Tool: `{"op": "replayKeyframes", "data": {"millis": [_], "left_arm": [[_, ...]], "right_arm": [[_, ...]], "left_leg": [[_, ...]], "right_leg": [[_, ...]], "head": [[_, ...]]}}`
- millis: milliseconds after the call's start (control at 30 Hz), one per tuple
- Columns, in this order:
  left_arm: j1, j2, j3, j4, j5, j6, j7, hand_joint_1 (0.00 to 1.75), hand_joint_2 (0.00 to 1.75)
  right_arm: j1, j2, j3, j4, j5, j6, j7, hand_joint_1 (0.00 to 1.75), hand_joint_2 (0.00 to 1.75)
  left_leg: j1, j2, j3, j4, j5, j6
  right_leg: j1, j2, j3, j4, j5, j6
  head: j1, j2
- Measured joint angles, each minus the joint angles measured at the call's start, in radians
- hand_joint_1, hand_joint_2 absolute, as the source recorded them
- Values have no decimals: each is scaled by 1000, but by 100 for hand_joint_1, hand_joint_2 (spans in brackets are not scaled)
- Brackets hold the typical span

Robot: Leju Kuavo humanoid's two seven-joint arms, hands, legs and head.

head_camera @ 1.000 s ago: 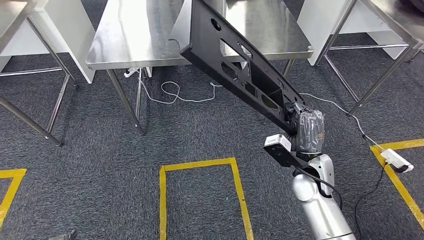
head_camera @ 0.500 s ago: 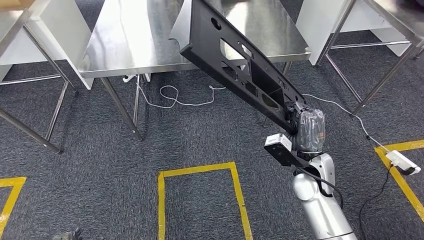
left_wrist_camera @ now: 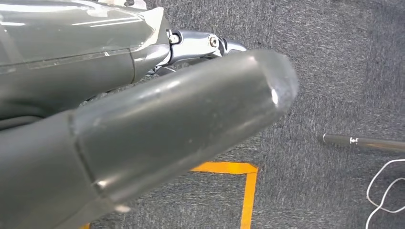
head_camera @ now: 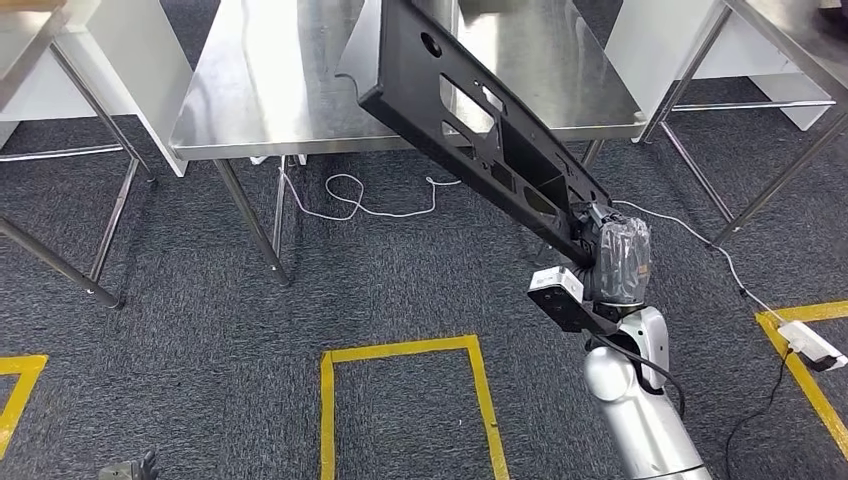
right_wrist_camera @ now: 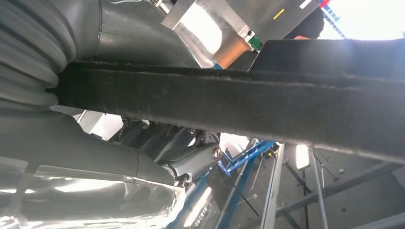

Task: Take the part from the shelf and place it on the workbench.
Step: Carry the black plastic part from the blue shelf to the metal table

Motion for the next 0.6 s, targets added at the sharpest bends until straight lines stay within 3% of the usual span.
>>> {"op": "replayKeyframes", "data": {"millis": [33,100,167,267,333,400,433,467,533,600], "left_arm": [[0,0,0,1,0,0,0,0,0],[0,-1,0,3,0,0,0,0,0],[-1,-1,0,4,0,0,0,0,0],[-2,0,-1,4,0,0,0,0,0],[-1,0,-1,5,0,0,0,0,0],[0,1,-1,6,0,0,0,0,0],[1,1,-1,7,0,0,0,0,0],[1,2,-1,7,0,0,0,0,0],[1,4,-1,8,0,0,0,0,0],[1,8,-1,8,0,1,0,0,0]], "right_arm": [[0,0,-1,0,0,0,0,171,175],[-1,0,-3,0,0,-1,0,171,175],[-1,0,-4,0,0,-1,0,171,175],[-2,2,-6,-1,0,-2,0,171,175],[-3,4,-7,-2,0,-2,0,171,175],[-3,7,-8,-2,0,-2,0,171,175],[-3,8,-8,-2,1,-2,0,171,175],[-3,9,-8,-2,1,-2,0,171,175],[-4,10,-8,-2,2,-2,0,171,175],[-9,11,-8,-1,3,-2,0,171,175]], "left_leg": [[0,-2,8,0,-7,-3],[-6,-5,18,6,-24,-13],[-8,-6,21,9,-36,-24],[0,-1,14,35,-57,-41],[4,3,-37,138,-100,-53],[8,5,-117,264,-136,-61],[10,5,-146,294,-131,-62],[11,5,-155,285,-106,-62],[11,6,-123,171,-15,-54],[6,8,-78,57,42,-42]], "right_leg": [[-1,0,25,-72,39,7],[0,0,69,-180,90,3],[3,1,81,-204,97,-16],[-4,2,93,-209,89,-40],[-7,2,106,-211,81,-55],[-6,2,116,-210,71,-62],[-6,3,123,-210,65,-63],[-6,4,131,-210,59,-62],[-5,5,150,-211,45,-57],[0,7,163,-211,31,-48]], "head": [[1,0],[2,0],[1,0],[-2,0],[-4,0],[-4,0],[-4,0],[-5,0],[-5,0],[-4,0]]}}
